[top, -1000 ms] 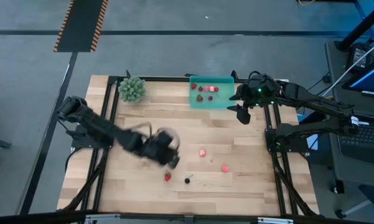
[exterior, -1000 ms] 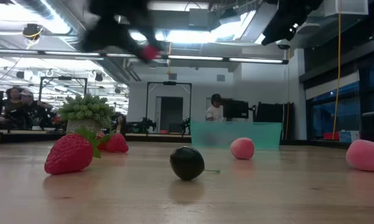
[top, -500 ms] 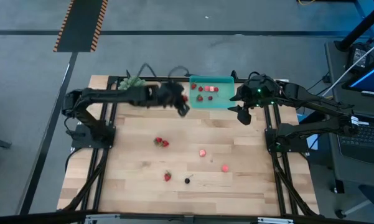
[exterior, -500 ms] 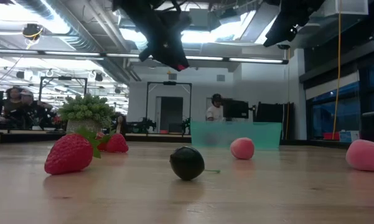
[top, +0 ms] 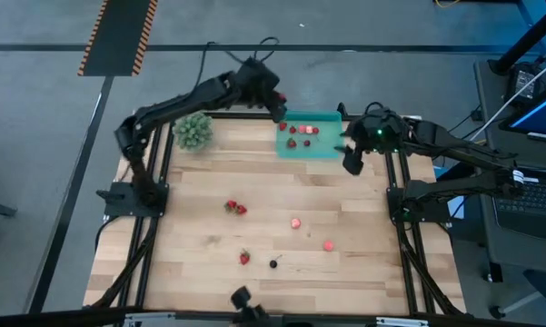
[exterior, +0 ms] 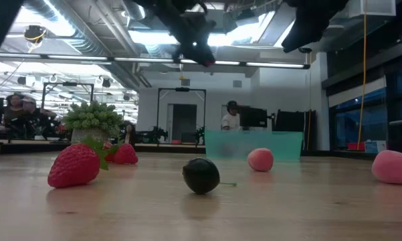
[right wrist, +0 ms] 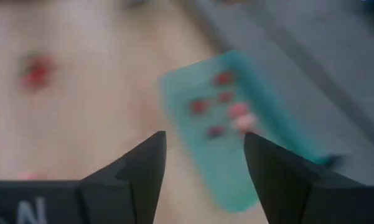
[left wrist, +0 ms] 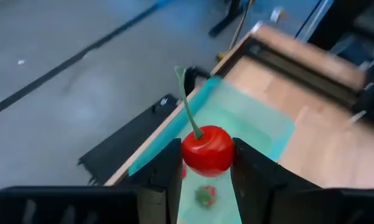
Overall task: Pick and placing Produce into tupperware
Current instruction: Put the cherry into the blue bin
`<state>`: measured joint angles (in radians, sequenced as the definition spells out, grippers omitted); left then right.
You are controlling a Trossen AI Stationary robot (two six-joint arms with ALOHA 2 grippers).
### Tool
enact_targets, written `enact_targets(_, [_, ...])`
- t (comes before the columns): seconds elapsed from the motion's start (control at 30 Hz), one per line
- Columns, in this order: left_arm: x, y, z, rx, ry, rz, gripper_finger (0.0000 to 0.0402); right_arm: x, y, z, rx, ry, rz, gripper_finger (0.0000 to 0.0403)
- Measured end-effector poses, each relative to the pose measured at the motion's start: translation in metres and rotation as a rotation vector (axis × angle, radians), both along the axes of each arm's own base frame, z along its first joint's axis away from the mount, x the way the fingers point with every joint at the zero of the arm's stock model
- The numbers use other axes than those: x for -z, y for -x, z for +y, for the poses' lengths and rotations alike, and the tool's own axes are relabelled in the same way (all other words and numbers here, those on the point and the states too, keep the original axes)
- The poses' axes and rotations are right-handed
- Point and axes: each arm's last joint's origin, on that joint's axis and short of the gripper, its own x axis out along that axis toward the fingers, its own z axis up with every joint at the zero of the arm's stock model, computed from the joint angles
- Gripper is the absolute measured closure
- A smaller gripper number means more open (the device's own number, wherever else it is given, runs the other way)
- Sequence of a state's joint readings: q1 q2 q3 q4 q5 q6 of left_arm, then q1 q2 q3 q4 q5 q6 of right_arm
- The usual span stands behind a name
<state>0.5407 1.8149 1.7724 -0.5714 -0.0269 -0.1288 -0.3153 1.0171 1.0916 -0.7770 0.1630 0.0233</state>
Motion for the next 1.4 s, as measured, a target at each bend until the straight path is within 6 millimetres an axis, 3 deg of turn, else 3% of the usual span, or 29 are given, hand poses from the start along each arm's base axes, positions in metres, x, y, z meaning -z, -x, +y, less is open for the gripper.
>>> enact_targets(0.17, [0.016, -0.030, 0.025, 0.033, -0.004, 0.109, 0.0293, -0.016, 0.005, -0.006, 0.229, 0.185, -0.103, 0.0185])
enact_targets(0.43, [0.076, -0.067, 0.044, 0.089, 0.077, 0.186, 0.0297, -0.041, 0.002, -0.008, 0.198, 0.356, -0.286, 0.0185])
enact_targets(0.73, [0.141, -0.080, 0.047, 0.096, 0.216, 0.325, 0.0296, -0.042, 0.002, -0.009, 0.193, 0.378, -0.280, 0.0185])
enact_targets(1.0, [0.160, -0.083, 0.044, 0.133, 0.360, 0.310, 0.0294, -0.040, 0.002, -0.009, 0.187, 0.374, -0.253, 0.0185])
enact_targets(1.17, [0.160, -0.082, 0.042, 0.135, 0.377, 0.327, 0.0294, -0.038, 0.003, -0.009, 0.184, 0.369, -0.230, 0.0185])
enact_targets(1.4, [0.161, -0.082, 0.040, 0.165, 0.411, 0.316, 0.0261, -0.037, 0.003, -0.009, 0.182, 0.367, -0.221, 0.0185])
